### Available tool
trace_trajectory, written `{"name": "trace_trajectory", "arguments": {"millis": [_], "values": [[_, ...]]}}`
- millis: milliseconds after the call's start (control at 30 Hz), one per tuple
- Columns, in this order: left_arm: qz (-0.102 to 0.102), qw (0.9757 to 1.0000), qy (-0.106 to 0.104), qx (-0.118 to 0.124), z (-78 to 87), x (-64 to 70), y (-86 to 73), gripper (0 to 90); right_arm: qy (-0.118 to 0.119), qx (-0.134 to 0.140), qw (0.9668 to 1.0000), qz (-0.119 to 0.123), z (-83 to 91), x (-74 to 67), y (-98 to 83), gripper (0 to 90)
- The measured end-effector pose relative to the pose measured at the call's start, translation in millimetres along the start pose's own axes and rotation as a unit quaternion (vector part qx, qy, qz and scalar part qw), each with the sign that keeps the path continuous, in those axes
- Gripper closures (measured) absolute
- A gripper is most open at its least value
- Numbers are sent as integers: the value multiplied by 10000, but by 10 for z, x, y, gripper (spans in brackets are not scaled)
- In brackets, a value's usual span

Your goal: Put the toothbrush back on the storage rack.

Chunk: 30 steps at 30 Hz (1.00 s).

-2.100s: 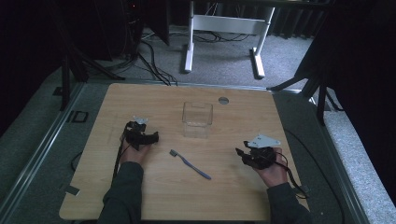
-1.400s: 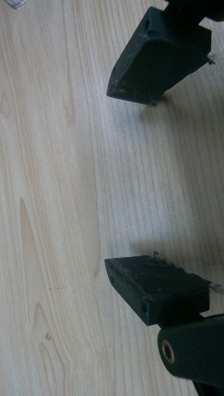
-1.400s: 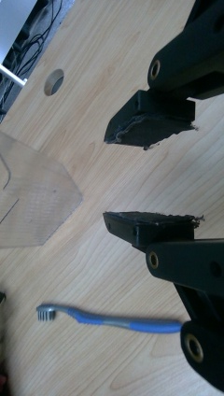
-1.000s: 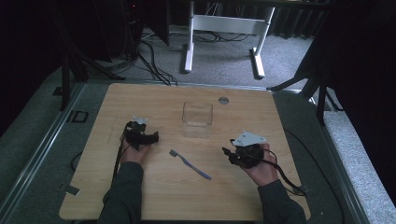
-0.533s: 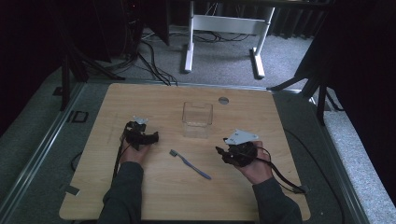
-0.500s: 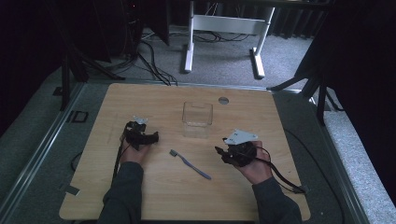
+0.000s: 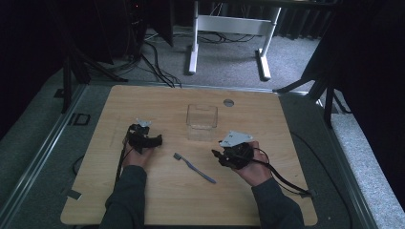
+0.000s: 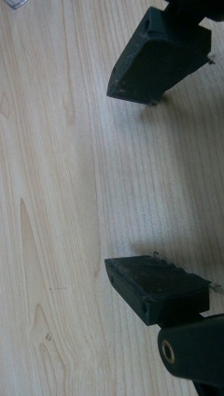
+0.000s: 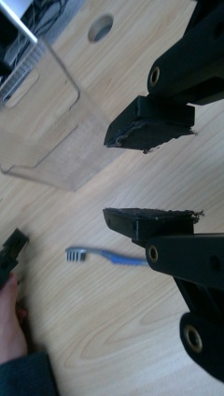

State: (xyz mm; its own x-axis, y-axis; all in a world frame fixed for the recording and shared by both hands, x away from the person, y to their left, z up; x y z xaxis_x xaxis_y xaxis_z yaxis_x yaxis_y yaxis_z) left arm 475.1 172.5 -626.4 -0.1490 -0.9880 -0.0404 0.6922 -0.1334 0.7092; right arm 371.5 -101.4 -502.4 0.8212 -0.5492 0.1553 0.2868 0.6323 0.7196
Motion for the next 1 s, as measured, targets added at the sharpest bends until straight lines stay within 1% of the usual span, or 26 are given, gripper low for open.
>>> {"name": "trace_trajectory", "arguments": {"millis": [67,267,333,367,400,600,667,700,733,833,867,967,1000], "values": [[-2,10000,-1,-1,0,0,0,157,-29,-36,10000,21,-19,0,2,583],[-2,10000,-3,-1,0,0,0,157,38,-67,9999,87,-104,-29,76,585],[-1,10000,-3,0,0,0,0,157,131,-7,9999,42,-125,-35,108,589],[-4,10000,-3,0,0,0,0,157,146,-32,9999,-4,-137,-29,112,589],[-4,10000,-3,0,0,0,1,157,130,-34,9999,4,-152,-20,119,591],[-7,10000,-7,0,-1,0,1,157,234,-13,9997,37,-202,-52,215,593],[-8,10000,-7,-1,-1,0,1,157,322,-6,9995,-14,-225,-56,234,596],[-8,10000,-7,0,-1,0,1,157,299,-41,9995,-27,-236,-57,235,597],[-8,10000,-9,0,-1,0,1,157,275,-59,9996,28,-245,-66,243,598],[-8,10000,-10,0,-1,0,1,157,318,-106,9993,157,-274,-130,285,597],[-9,10000,-9,0,-1,0,1,157,356,-94,9992,162,-286,-145,302,598],[-10,10000,-9,0,-1,0,1,157,326,-175,9992,179,-339,-149,323,598],[-10,10000,-11,0,-1,0,1,157,376,-186,9989,189,-357,-164,333,598]]}}
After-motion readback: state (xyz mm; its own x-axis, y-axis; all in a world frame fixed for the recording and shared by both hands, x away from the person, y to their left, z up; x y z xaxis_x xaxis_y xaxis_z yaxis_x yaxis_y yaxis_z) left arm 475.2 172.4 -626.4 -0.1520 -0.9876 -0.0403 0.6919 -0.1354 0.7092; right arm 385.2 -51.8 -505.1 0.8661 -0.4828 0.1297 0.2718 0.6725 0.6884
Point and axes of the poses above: each handheld gripper's, and its own axes: z roughly backward along the jaws, y roughly out of its top, x roughly to its right, the point moved 9 cm from there along -z, roughly forward along the jaws, and after that the axes turned 4 degrees about y, right-handed, at the moved point
